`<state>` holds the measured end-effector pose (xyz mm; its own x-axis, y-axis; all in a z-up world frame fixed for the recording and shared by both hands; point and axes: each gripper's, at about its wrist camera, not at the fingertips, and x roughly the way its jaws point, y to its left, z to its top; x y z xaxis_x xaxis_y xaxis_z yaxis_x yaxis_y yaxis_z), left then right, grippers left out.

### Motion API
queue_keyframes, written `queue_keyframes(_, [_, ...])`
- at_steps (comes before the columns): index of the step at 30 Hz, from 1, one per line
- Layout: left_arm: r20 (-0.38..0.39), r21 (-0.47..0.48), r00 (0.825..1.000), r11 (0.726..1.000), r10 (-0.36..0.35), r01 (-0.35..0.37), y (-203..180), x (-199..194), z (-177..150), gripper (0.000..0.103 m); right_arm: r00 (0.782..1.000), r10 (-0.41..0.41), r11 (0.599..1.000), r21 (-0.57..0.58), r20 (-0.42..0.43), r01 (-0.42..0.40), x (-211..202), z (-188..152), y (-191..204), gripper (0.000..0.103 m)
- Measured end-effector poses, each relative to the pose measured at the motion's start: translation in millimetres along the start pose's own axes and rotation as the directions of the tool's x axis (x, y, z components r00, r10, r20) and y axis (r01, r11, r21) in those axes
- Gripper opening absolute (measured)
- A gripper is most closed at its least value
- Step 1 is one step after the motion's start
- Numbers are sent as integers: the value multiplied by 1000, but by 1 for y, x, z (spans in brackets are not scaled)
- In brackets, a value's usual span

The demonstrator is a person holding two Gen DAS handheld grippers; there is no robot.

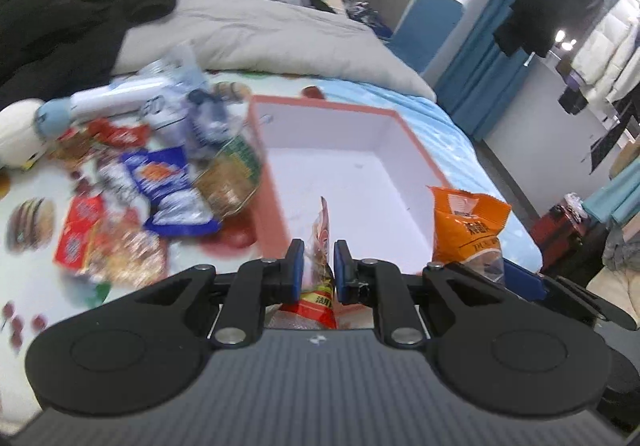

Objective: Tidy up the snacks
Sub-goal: 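Carry the orange bag with the right gripper into the pink box while the left carries the strip packet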

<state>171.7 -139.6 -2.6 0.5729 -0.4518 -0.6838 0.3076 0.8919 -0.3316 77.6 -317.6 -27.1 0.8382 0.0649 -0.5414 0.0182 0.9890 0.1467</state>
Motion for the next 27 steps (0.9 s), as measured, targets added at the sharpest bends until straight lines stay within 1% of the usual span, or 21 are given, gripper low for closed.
queue_keyframes(6, [-14, 32, 1000, 999, -28, 28, -22, 53, 44, 18, 999, -36, 999, 18, 7, 35, 36, 29, -37, 52])
queue_keyframes(12, [-71, 64, 997, 997, -34, 38, -34, 119, 75, 18, 998, -52, 998, 33, -40, 54, 85, 43, -68, 52])
queue_keyframes(16, [-126, 74, 992, 997, -24, 33, -37, 163, 81, 18, 995, -49, 998, 42, -85, 53, 118, 42, -84, 52])
queue_keyframes(21, [-166, 88, 986, 996, -14, 29, -34, 197, 83, 18, 988, -44, 996, 71, -150, 55, 151, 32, -98, 53])
queue_keyframes(25, [-188, 99, 982, 995, -2, 21, -28, 210, 80, 18, 981, -29, 995, 87, -190, 46, 168, 25, -104, 53])
queue_keyframes(27, [-198, 91, 980, 996, -2, 20, -25, 215, 78, 19, 979, -36, 995, 84, -199, 54, 174, 24, -105, 53])
